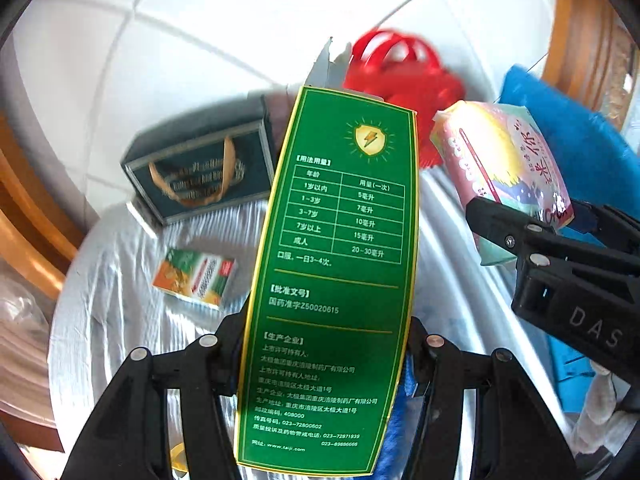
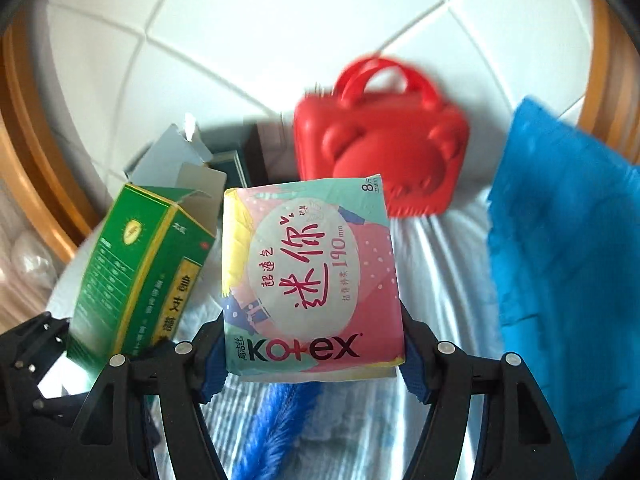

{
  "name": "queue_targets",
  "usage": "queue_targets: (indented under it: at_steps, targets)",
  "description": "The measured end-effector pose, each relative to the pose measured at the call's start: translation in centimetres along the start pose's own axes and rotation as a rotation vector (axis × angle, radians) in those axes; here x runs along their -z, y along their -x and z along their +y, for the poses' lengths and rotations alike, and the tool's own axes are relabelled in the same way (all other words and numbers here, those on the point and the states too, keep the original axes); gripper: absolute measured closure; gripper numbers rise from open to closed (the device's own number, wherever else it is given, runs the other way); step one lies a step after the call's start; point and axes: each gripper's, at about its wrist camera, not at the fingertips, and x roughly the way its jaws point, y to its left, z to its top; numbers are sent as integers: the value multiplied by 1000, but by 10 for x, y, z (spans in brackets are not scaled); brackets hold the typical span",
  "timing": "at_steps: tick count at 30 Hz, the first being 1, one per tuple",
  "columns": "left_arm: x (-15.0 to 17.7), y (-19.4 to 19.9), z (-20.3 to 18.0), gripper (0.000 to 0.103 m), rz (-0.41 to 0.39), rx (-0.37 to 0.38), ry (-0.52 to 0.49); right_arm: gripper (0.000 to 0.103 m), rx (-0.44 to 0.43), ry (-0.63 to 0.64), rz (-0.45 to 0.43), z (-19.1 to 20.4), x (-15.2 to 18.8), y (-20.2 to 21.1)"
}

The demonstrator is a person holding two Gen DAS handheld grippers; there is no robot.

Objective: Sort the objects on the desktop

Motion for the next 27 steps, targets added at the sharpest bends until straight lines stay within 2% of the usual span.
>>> queue_targets:
  at_steps: [4,8,12,17,23,27]
  targets:
    - [-16,46,-26,48,-76,3,-28,34,26,-2,-79,-13,-18,54]
    - [-33,87,-57,48,-157,15,-55,34,89,0,-163,-35,-34,111]
    - [-49,126,-99,48,-241,61,-85,34,158,-14,-237,-73,-46,173]
    - [-63,153,-160,48,-307,118,-139,33,225,-38,-279,-128,-49,226]
    - [-71,158,-258,48,-317,209,-211,33,313,-77,-281,-217,-37,261]
    - [-73,146,-327,48,-279,263,-255,33,350,-111,-239,-282,-21,264]
